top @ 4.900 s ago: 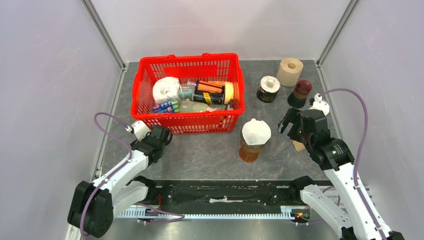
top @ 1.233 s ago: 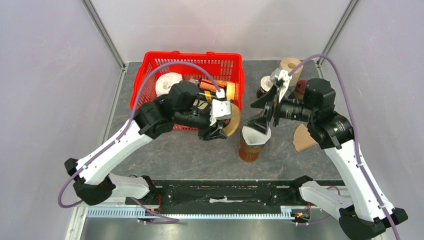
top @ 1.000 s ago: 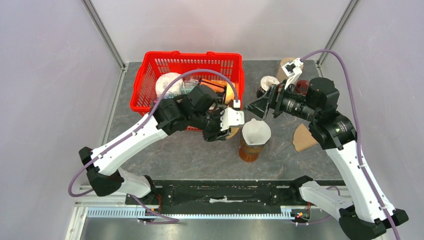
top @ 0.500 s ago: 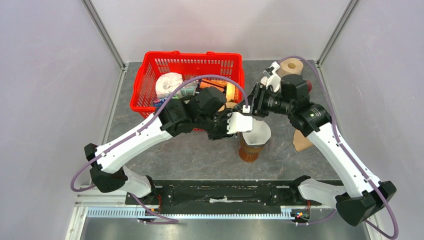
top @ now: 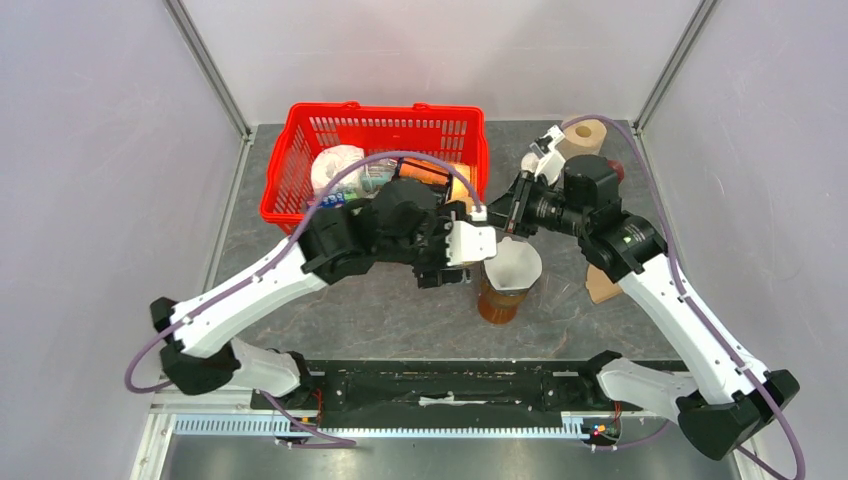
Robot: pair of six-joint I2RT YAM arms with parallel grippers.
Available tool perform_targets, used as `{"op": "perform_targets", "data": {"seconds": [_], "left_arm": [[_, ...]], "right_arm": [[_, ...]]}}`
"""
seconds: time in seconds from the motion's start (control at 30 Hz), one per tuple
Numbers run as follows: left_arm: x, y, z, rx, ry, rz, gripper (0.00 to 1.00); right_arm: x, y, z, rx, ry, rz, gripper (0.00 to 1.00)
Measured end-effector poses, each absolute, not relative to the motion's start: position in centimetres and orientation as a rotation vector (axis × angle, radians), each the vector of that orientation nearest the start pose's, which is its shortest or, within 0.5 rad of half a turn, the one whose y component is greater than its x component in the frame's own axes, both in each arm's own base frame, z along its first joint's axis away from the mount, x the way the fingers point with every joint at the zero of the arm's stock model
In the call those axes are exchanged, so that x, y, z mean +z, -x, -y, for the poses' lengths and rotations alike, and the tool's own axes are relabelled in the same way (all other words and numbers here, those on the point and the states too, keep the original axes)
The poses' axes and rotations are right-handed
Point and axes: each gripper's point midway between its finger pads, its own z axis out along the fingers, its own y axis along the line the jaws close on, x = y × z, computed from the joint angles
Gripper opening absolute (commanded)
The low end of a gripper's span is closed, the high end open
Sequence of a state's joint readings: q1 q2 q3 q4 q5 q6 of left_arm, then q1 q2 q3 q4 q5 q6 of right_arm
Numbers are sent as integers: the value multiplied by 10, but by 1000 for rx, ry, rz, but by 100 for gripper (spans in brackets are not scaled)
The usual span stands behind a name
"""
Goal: Place the coffee filter in the dripper
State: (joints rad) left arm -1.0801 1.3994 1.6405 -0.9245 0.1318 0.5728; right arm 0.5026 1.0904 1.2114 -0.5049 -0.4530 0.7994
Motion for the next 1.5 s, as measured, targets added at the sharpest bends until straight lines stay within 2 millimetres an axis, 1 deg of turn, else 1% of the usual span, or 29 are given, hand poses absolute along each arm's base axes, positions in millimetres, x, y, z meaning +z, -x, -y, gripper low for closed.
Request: {"op": "perform_targets", "data": {"seconds": [0.07, 0.17, 0.2, 0.27, 0.33, 0.37, 0.43, 0.5, 0.57, 0.63, 0.7, 0.77, 0.87, 0.97, 1.1, 1.23, 1.33, 1.5], "left_arm": [[316, -172, 324, -442, -1655, -1463, 85], [342, -162, 312, -509, -1514, -1407, 86], [347, -160, 310, -525, -1483, -1398, 86], [364, -154, 301, -580, -1365, -1375, 87], [377, -154, 289, -616, -1213, -1387, 87], [380, -157, 284, -621, -1141, -1401, 87], [380, -166, 271, -621, -974, -1458, 87], [370, -177, 256, -606, -790, -1535, 87], [352, -187, 241, -577, -642, -1609, 88], [330, -194, 227, -541, -524, -1674, 88], [305, -199, 211, -492, -408, -1734, 88], [287, -202, 195, -450, -313, -1778, 89], [273, -202, 174, -417, -190, -1800, 90], [270, -203, 163, -413, -116, -1793, 90], [268, -203, 158, -416, -67, -1790, 92], [260, -204, 157, -403, -54, -1802, 93], [257, -205, 157, -394, -53, -1807, 93], [255, -206, 158, -382, -57, -1814, 94]], "right_arm": [[330, -239, -243, 1234, -3, -2131, 0], [331, -255, -226, 1176, -76, -2105, 0], [330, -262, -218, 1151, -107, -2095, 0], [331, -277, -200, 1097, -179, -2071, 0], [333, -291, -180, 1052, -247, -2044, 0], [335, -297, -170, 1029, -280, -2029, 0], [339, -312, -143, 977, -367, -1983, 0], [342, -326, -115, 934, -454, -1937, 0], [343, -341, -76, 881, -571, -1881, 0], [341, -357, -29, 802, -711, -1812, 0], [339, -370, 12, 742, -823, -1742, 0], [333, -381, 46, 706, -913, -1681, 0], [318, -397, 83, 681, -1011, -1623, 0], [298, -416, 103, 683, -1065, -1605, 0], [277, -434, 115, 673, -1095, -1603, 0], [265, -446, 125, 647, -1106, -1590, 0], [255, -455, 129, 647, -1102, -1586, 0], [228, -466, 132, 663, -1110, -1607, 1]]}}
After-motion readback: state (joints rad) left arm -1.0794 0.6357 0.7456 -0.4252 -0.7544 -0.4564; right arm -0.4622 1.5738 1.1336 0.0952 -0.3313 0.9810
